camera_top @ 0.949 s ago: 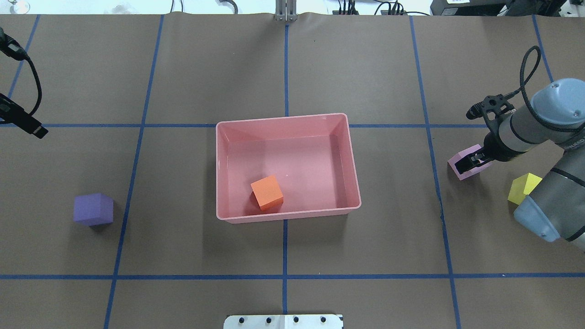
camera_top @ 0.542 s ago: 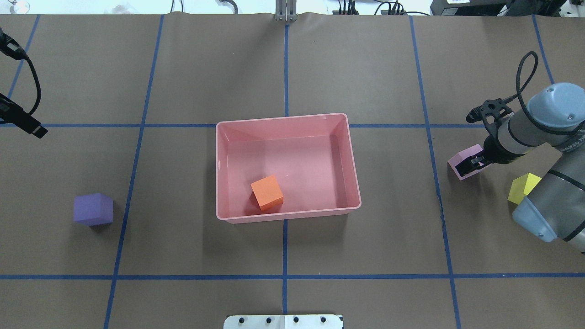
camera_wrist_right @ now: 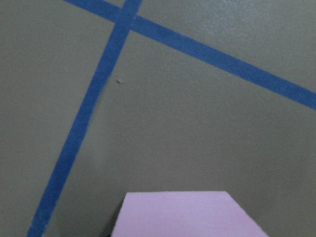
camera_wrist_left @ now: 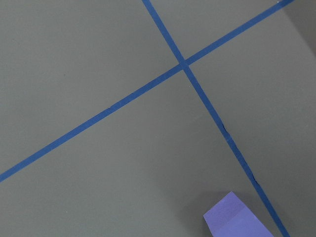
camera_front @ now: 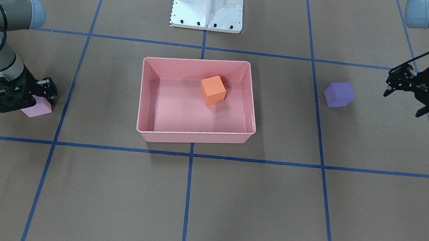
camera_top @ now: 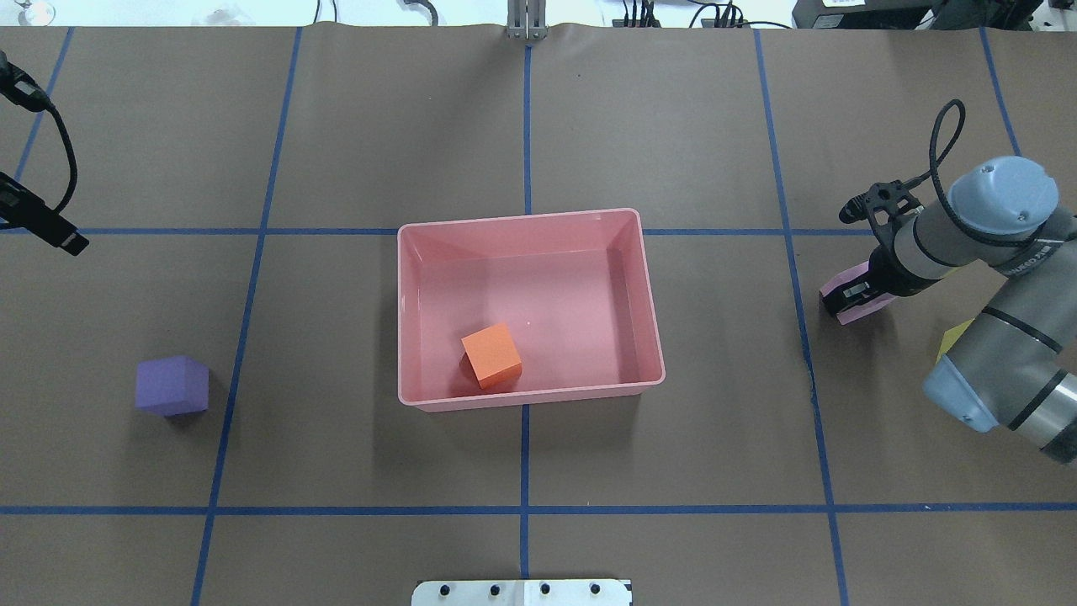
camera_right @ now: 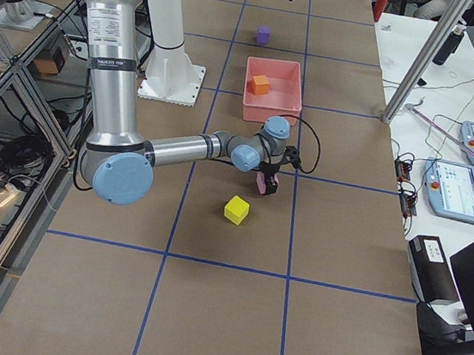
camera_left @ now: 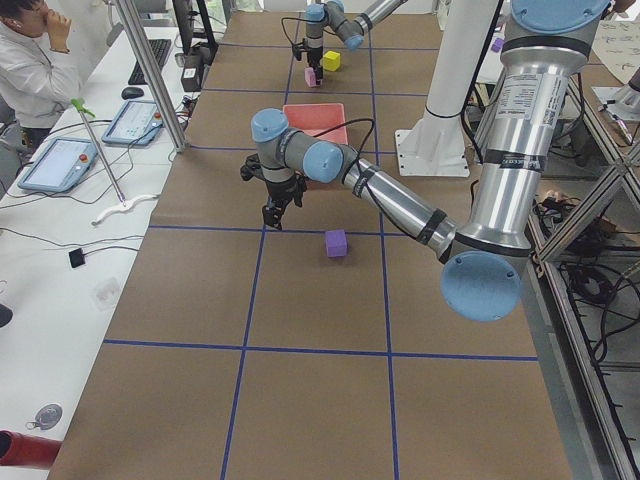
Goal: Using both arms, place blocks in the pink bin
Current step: 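Carry the lavender cube into the pink bin and release it with the right gripper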
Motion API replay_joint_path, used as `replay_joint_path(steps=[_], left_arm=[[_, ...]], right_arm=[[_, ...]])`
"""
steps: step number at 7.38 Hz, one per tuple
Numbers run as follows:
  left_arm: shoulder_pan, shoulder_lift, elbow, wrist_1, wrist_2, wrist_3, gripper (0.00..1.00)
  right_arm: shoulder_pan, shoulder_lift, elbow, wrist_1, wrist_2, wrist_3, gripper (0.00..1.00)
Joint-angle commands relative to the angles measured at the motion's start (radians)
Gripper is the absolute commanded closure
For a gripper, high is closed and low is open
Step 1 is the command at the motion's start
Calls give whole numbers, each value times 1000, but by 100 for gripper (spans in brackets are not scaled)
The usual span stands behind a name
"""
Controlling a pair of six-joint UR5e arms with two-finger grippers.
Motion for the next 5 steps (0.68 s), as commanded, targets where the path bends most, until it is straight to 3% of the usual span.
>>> replay_joint_path(steps=[1,3,5], left_arm=[[1,0,1,0,-2,0,0],[1,0,4,0,-2,0,0],[4,0,8,0,0,-5,0]], right_arm=[[3,9,88,-86,19,23,100],[12,117,226,-368,25,46,100],[-59,287,230,-427,22,301,100]])
